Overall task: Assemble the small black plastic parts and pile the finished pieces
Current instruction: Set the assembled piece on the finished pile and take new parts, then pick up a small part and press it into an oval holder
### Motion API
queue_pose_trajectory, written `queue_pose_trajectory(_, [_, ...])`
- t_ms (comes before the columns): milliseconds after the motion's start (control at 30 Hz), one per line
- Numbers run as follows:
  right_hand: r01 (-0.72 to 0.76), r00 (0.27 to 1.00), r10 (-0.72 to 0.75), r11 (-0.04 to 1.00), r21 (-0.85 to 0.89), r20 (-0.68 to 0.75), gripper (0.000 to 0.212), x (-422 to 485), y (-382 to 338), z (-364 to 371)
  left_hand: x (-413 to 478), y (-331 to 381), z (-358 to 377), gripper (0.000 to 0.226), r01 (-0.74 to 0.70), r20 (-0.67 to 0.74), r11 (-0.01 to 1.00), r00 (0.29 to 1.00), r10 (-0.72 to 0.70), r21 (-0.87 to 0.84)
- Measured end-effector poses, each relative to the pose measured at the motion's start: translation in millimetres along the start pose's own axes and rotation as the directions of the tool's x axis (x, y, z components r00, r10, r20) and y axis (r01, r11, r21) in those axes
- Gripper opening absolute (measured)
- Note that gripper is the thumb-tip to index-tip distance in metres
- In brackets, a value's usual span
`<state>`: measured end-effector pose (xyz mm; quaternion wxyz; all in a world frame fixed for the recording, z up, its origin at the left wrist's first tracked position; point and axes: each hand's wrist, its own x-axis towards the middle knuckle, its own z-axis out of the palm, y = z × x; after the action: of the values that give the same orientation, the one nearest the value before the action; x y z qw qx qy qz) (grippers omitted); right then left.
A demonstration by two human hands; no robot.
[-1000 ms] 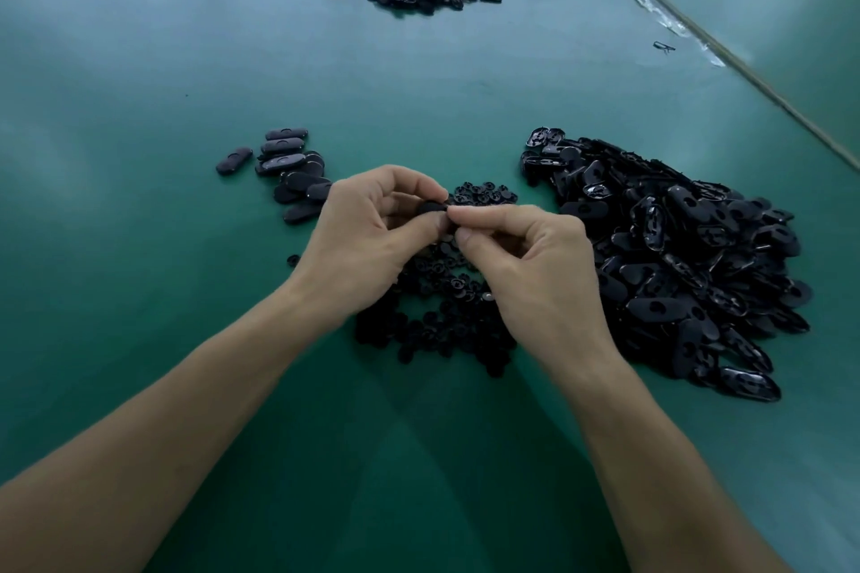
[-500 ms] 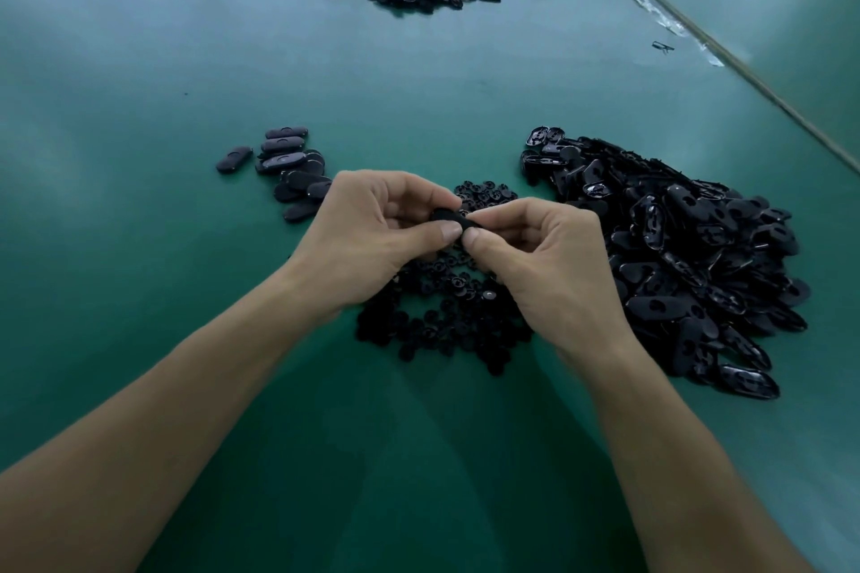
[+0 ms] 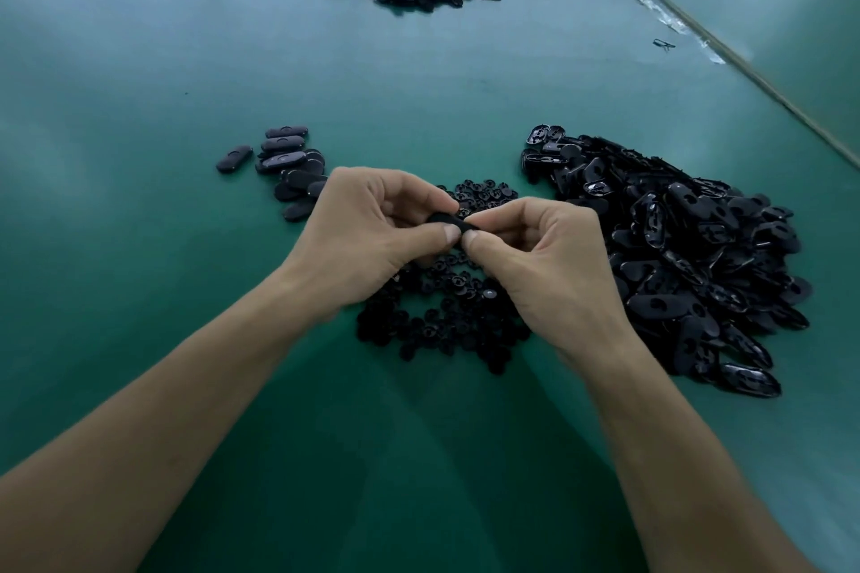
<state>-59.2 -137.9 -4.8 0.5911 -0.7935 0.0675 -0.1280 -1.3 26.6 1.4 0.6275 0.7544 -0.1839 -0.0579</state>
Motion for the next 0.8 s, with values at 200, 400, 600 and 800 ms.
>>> queue_pose_trajectory(200, [0.061,0.987,-0.092,0.971,-0.230,-0.129,0.013,4,-2,-10,4,-4,-6,0.023,-0.046,-0.101,0.998,0.994,0.051,0.049])
queue_pose_trajectory(400, [-0.181,0.952,-0.079,0.630,-0.755,-0.294,0.034,4,4,-32,18,-15,-35,0.019,-0.067,-0.347,0.997,0.935,0.077,0.041])
queue_pose_trajectory(600, [-0.274,0.954,0.035,0.503,-0.820,-0.297,0.032,1,2,-29,25,-38,-58,0.022,0.025,-0.423,0.970,0.902,0.082,0.243])
queue_pose_trajectory(800, [-0.271,0.954,0.022,0.486,-0.831,-0.299,0.028,2,0,-32,27,-46,-67,0.024,0.069,-0.466,0.912,0.874,0.140,0.403])
